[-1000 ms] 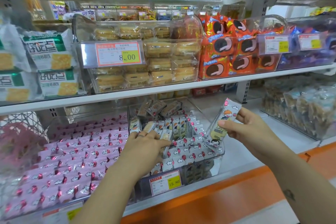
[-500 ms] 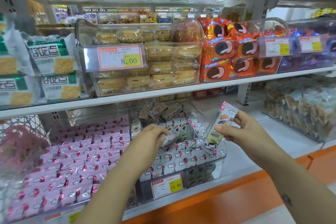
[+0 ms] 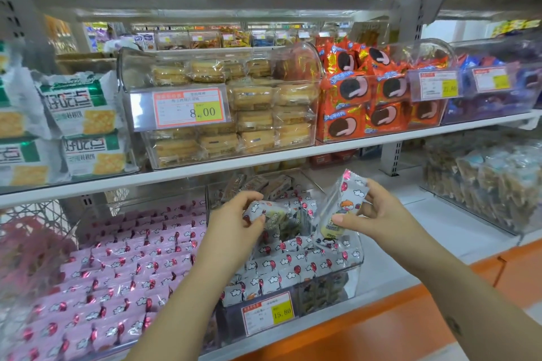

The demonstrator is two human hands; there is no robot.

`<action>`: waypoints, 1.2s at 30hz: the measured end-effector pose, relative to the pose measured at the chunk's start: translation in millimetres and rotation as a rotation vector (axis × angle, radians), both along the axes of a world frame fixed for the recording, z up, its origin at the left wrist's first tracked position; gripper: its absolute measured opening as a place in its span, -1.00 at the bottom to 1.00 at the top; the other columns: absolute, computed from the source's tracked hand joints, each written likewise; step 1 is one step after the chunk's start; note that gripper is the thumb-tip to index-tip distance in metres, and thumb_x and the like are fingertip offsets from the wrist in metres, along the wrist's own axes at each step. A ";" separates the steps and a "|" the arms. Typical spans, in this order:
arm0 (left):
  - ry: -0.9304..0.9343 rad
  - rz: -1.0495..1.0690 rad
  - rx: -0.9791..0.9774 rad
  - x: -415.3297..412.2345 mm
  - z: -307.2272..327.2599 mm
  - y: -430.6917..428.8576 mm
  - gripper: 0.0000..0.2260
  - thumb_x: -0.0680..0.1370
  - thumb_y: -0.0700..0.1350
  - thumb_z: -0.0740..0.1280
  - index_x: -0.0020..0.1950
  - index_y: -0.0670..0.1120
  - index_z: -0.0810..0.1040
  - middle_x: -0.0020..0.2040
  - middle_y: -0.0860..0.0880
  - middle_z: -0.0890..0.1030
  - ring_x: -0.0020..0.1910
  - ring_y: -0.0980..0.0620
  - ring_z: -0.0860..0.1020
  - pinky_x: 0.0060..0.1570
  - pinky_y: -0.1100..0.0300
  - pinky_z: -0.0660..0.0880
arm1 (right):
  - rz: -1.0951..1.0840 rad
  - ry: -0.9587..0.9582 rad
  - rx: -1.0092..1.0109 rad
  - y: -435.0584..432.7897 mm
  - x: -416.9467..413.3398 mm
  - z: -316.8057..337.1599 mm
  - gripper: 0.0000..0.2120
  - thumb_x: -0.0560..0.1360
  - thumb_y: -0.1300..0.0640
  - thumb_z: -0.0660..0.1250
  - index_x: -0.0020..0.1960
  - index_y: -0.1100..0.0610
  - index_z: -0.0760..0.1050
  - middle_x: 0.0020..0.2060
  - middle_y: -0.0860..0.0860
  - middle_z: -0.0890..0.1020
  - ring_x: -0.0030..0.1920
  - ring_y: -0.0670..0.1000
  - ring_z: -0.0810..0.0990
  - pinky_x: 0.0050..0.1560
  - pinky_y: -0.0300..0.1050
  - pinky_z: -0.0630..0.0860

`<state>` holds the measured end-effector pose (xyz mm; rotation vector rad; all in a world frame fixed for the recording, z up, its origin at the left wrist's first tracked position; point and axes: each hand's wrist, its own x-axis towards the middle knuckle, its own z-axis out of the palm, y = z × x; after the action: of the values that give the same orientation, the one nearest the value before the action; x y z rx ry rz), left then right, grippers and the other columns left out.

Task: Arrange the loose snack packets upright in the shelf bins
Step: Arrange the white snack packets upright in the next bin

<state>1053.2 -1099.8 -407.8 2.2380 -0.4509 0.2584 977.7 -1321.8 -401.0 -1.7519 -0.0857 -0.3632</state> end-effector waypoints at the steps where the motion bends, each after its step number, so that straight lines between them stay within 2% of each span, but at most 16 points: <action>1: -0.019 -0.001 0.002 1.1 2.7 -4.9 -0.69 0.55 -0.07 0.34 0.27 0.14 0.44 -0.02 0.19 0.52 -0.26 0.10 0.53 -0.37 0.34 0.41 | -0.003 0.007 -0.046 1.1 3.4 1.0 -0.59 0.41 0.21 0.47 0.07 -0.20 0.41 -0.13 -0.22 0.63 -0.10 -0.29 0.60 -0.17 -0.35 0.53; 3: -0.047 -0.009 0.007 7.8 6.5 -16.0 -0.63 0.56 -0.07 0.34 0.35 0.09 0.40 0.17 0.10 0.52 -0.16 0.15 0.50 -0.20 0.36 0.41 | -0.001 0.014 -0.117 3.1 13.1 3.0 -0.57 0.40 0.18 0.48 0.09 -0.20 0.39 -0.10 -0.24 0.57 -0.09 -0.43 0.52 -0.22 -0.46 0.48; 5: -0.051 -0.007 0.047 18.1 8.6 -26.5 -0.61 0.56 -0.05 0.34 0.38 0.05 0.39 0.26 0.02 0.52 -0.12 0.16 0.51 -0.18 0.40 0.40 | 0.003 0.041 -0.178 3.8 26.5 3.5 -0.55 0.41 0.15 0.48 0.15 -0.17 0.36 0.00 -0.13 0.55 -0.10 -0.47 0.48 -0.26 -0.54 0.44; 7: -0.036 -0.008 0.106 31.2 8.7 -36.3 -0.59 0.56 -0.04 0.34 0.40 -0.02 0.40 0.18 -0.04 0.57 -0.11 0.08 0.52 -0.11 0.30 0.44 | 0.016 0.068 -0.260 2.9 40.0 5.0 -0.57 0.41 0.14 0.48 0.15 -0.09 0.35 -0.05 -0.10 0.53 -0.22 -0.42 0.52 -0.29 -0.55 0.41; 10: -0.001 -0.028 0.217 51.4 7.7 -46.3 -0.61 0.57 -0.01 0.31 0.39 -0.02 0.42 0.02 -0.06 0.61 -0.14 0.00 0.57 -0.08 0.16 0.52 | 0.067 0.096 -0.362 0.0 59.3 5.0 -0.62 0.41 0.13 0.48 0.11 -0.02 0.37 -0.15 -0.08 0.55 -0.31 -0.31 0.55 -0.28 -0.44 0.46; 13: 0.027 -0.049 0.324 69.9 5.5 -53.1 -0.62 0.59 0.00 0.27 0.40 0.01 0.37 0.10 -0.10 0.61 -0.03 -0.06 0.59 -0.04 0.15 0.52 | 0.102 0.124 -0.424 -4.7 77.4 1.9 -0.55 0.40 0.15 0.49 0.15 -0.04 0.33 -0.27 -0.23 0.43 -0.34 -0.37 0.48 -0.31 -0.49 0.38; 15: 0.072 -0.053 0.393 81.4 2.4 -58.4 -0.63 0.60 0.03 0.24 0.39 -0.01 0.36 0.14 -0.09 0.59 0.02 -0.06 0.57 -0.03 0.13 0.51 | 0.100 0.164 -0.518 -9.8 91.7 -3.6 -0.36 0.37 0.02 0.51 0.33 0.02 0.27 -0.24 -0.26 0.30 -0.29 -0.31 0.41 -0.21 -0.45 0.37; 17: 0.094 -0.063 0.414 92.4 -0.1 -65.4 -0.64 0.60 0.00 0.24 0.39 0.01 0.35 0.19 -0.07 0.56 0.05 -0.03 0.54 -0.01 0.12 0.49 | 0.093 0.184 -0.617 -14.9 102.2 -5.3 -0.25 0.34 -0.07 0.51 0.40 0.04 0.24 -0.09 -0.23 0.32 -0.12 -0.26 0.39 -0.07 -0.36 0.38; 20: 0.073 -0.091 0.386 107.0 -2.1 -75.3 -0.63 0.56 -0.10 0.30 0.36 0.02 0.39 0.25 -0.04 0.53 0.12 -0.02 0.54 0.09 0.11 0.51 | 0.163 0.163 -0.646 -18.5 111.0 -3.2 -0.46 0.34 -0.02 0.53 0.23 -0.07 0.38 0.07 -0.25 0.50 0.08 -0.25 0.48 0.04 -0.37 0.39; 23: 0.109 -0.135 0.404 117.8 -7.7 -80.6 -0.66 0.56 -0.12 0.30 0.34 0.01 0.41 0.24 -0.03 0.53 0.10 0.01 0.52 0.07 0.17 0.46 | 0.240 0.175 -0.667 -21.4 114.7 -2.6 -0.52 0.36 0.10 0.53 0.16 -0.14 0.37 0.02 -0.32 0.52 -0.02 -0.44 0.47 -0.06 -0.53 0.36; 25: 0.149 -0.161 0.452 121.7 -13.0 -83.0 -0.63 0.57 -0.07 0.30 0.37 0.02 0.38 0.25 -0.03 0.52 0.06 0.03 0.50 0.03 0.19 0.44 | 0.242 0.196 -0.746 -25.1 117.0 -5.3 -0.48 0.36 0.11 0.52 0.20 -0.13 0.36 -0.07 -0.34 0.46 -0.08 -0.42 0.46 -0.13 -0.58 0.33; 27: 0.158 -0.185 0.471 123.5 -16.3 -86.3 -0.62 0.57 -0.05 0.31 0.38 0.00 0.38 0.26 -0.01 0.50 0.04 0.05 0.46 -0.01 0.24 0.39 | 0.192 0.210 -0.880 -26.2 117.6 -7.5 -0.43 0.36 0.03 0.52 0.29 -0.09 0.37 -0.06 -0.27 0.43 0.03 -0.24 0.40 0.00 -0.42 0.30; 29: 0.168 -0.221 0.474 126.6 -18.9 -90.1 -0.66 0.56 -0.09 0.33 0.34 -0.04 0.44 0.25 -0.01 0.51 0.06 0.07 0.47 -0.03 0.29 0.35 | 0.140 0.225 -1.012 -26.8 121.2 -15.1 -0.39 0.35 -0.07 0.50 0.33 -0.12 0.35 0.12 -0.10 0.47 0.25 -0.03 0.28 0.24 -0.17 0.22; 31: 0.222 -0.278 0.477 130.3 -22.7 -92.6 -0.68 0.55 -0.11 0.33 0.30 -0.03 0.49 0.24 -0.02 0.54 0.09 0.05 0.51 -0.02 0.32 0.38 | 0.131 0.208 -1.096 -25.6 123.1 -20.8 -0.41 0.34 -0.10 0.49 0.32 -0.14 0.38 0.24 -0.05 0.45 0.37 0.04 0.17 0.42 0.02 0.05; 33: 0.376 -0.323 0.386 133.7 -24.1 -90.7 -0.67 0.54 -0.09 0.31 0.32 0.03 0.49 0.24 -0.01 0.56 0.14 0.04 0.54 0.10 0.23 0.48 | 0.134 0.178 -1.098 -25.5 121.3 -21.7 -0.43 0.36 -0.08 0.48 0.32 -0.12 0.39 0.25 -0.08 0.46 0.39 0.01 0.15 0.43 0.02 -0.02; 36: 0.667 -0.465 0.225 128.1 -17.6 -82.8 -0.61 0.56 -0.01 0.32 0.38 0.06 0.39 0.33 0.06 0.48 0.26 0.11 0.46 0.25 0.18 0.43 | 0.137 0.170 -1.051 -29.5 115.9 -16.8 -0.32 0.37 -0.11 0.47 0.41 -0.13 0.28 0.33 -0.15 0.39 0.40 -0.06 0.16 0.40 -0.07 0.05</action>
<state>1181.2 -1182.6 -425.4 2.1888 -0.6263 -0.7899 1093.6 -1351.3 -417.8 -2.7851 -0.3143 -0.0422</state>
